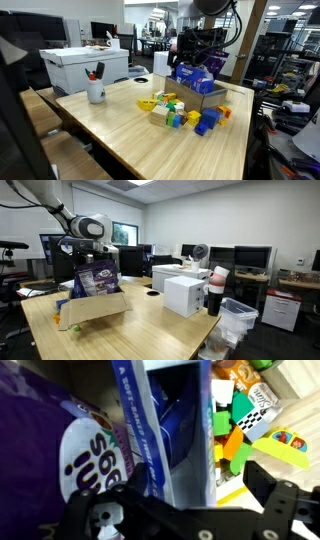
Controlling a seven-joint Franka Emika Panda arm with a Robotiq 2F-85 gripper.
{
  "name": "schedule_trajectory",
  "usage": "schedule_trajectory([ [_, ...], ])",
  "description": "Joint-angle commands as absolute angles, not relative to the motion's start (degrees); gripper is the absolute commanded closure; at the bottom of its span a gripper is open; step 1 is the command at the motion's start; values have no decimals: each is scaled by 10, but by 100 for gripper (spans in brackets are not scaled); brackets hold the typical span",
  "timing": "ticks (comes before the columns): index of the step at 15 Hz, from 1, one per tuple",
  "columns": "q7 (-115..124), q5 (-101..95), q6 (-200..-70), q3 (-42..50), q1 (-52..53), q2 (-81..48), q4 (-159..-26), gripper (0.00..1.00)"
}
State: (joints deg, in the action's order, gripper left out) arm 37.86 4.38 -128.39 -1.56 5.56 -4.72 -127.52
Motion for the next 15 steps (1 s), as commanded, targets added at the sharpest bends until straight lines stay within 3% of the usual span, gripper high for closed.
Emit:
schedule_trajectory([
  [1, 433, 25, -1325, -22, 60, -18, -1316, 0],
  [15, 529, -137, -1298, -18, 48, -16, -1307, 0],
])
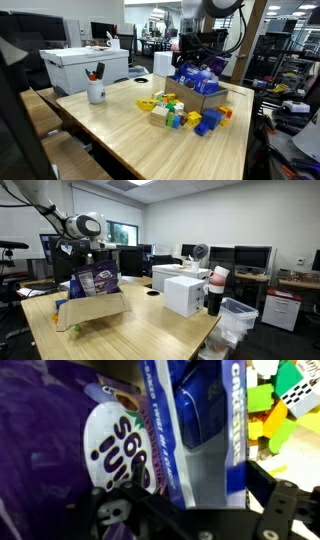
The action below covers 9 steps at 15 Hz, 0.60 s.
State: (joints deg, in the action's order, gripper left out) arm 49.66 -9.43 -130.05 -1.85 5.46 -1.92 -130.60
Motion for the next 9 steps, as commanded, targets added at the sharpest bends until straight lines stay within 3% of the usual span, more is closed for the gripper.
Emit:
schedule_trajectory([
  [1, 534, -143, -1291, -18, 48, -16, -1305, 0],
  [9, 523, -79, -1239, -21, 48, -18, -1296, 0],
])
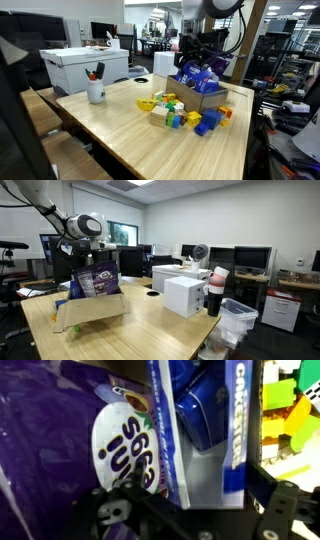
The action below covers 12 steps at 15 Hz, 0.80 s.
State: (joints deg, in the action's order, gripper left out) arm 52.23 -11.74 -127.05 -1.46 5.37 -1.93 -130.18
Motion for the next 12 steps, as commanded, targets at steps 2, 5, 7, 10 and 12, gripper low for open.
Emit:
schedule_trajectory([
  [2, 523, -33, -1244, -30, 56, -18, -1307, 0],
  [5, 525, 6, -1258, -35, 57, -21, -1311, 0],
  [7, 521, 18, -1266, -41, 60, -23, -1315, 0],
  [10, 517, 16, -1281, -44, 60, -24, -1322, 0],
  [12, 522, 10, -1297, -43, 61, -24, -1330, 0],
])
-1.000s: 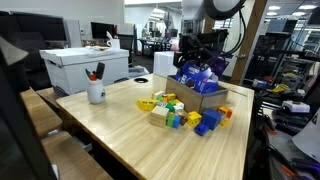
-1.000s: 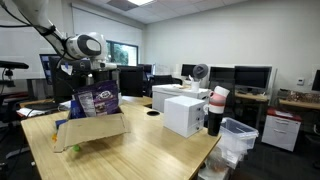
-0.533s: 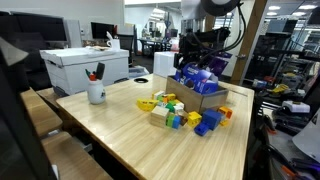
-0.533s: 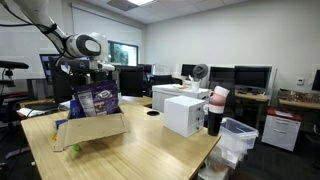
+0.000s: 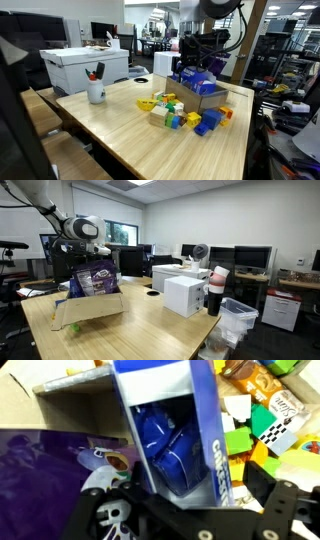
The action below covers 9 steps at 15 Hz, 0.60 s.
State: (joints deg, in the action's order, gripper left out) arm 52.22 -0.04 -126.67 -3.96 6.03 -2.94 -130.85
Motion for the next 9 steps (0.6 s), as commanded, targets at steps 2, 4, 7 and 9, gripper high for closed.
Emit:
schedule_trajectory([
  [2, 529, 10, -1307, -45, 64, -21, -1342, 0],
  [4, 539, 8, -1323, -50, 69, -17, -1356, 0],
  [7, 549, 12, -1339, -61, 76, -7, -1373, 10],
  [9, 525, 12, -1326, -53, 64, -15, -1351, 31],
])
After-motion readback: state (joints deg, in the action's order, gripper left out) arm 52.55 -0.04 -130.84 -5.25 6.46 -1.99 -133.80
